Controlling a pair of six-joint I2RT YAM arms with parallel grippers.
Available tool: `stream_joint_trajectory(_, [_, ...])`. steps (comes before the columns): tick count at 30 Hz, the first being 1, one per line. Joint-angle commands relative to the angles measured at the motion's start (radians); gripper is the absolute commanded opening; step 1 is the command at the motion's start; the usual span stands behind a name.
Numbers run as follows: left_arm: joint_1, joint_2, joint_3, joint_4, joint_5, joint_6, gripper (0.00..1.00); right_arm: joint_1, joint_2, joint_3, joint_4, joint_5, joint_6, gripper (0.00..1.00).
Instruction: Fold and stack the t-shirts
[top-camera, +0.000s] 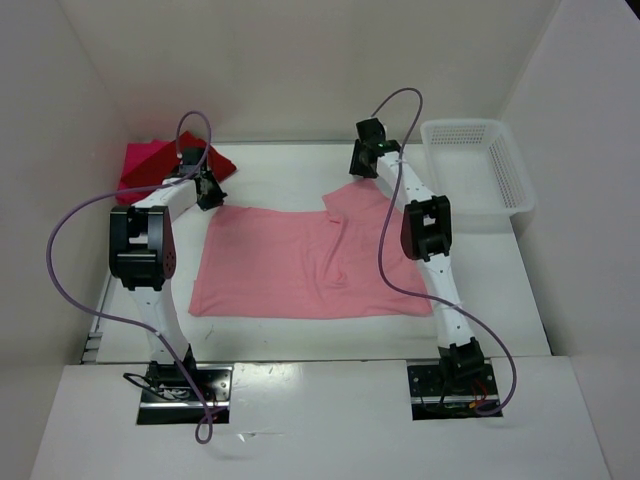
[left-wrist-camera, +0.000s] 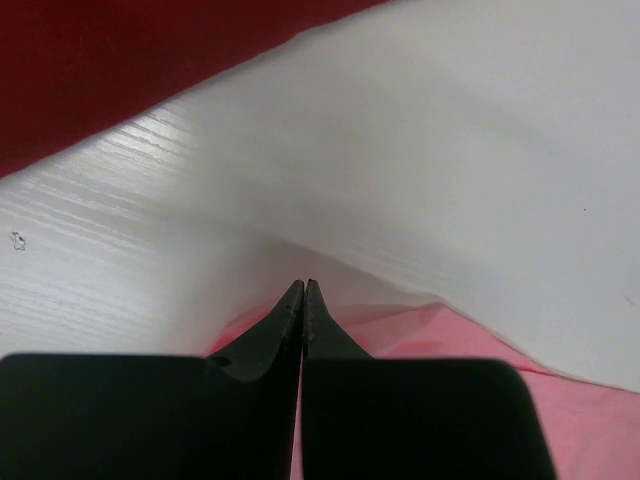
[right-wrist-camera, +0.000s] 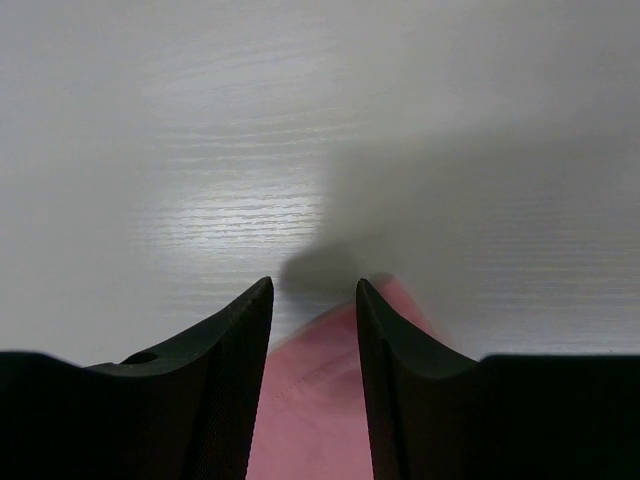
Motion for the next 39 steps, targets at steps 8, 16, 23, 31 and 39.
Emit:
stream_joint_trajectory(8, [-0.003, -0.072, -0.018, 0.037, 0.024, -0.001, 0.00, -0.032, -0.071, 0.087, -0.047, 0.033, -0.038, 0.48])
stream_joint_trajectory(16, [-0.003, -0.072, -0.018, 0.037, 0.033, -0.001, 0.00, -0.050, -0.091, -0.118, -0.006, 0.044, -0.038, 0.48])
stream_joint_trajectory(23, [-0.003, -0.062, -0.018, 0.046, 0.033, -0.001, 0.00, -0.050, -0.080, -0.115, 0.008, -0.020, -0.038, 0.44])
stream_joint_trajectory(31, [-0.003, -0.062, -0.018, 0.046, 0.033, -0.001, 0.00, -0.040, -0.037, -0.031, -0.012, -0.031, -0.018, 0.31])
stream_joint_trajectory(39, [-0.003, -0.087, -0.038, 0.046, 0.024, -0.001, 0.00, -0.058, -0.128, -0.012, -0.033, -0.147, 0.027, 0.01])
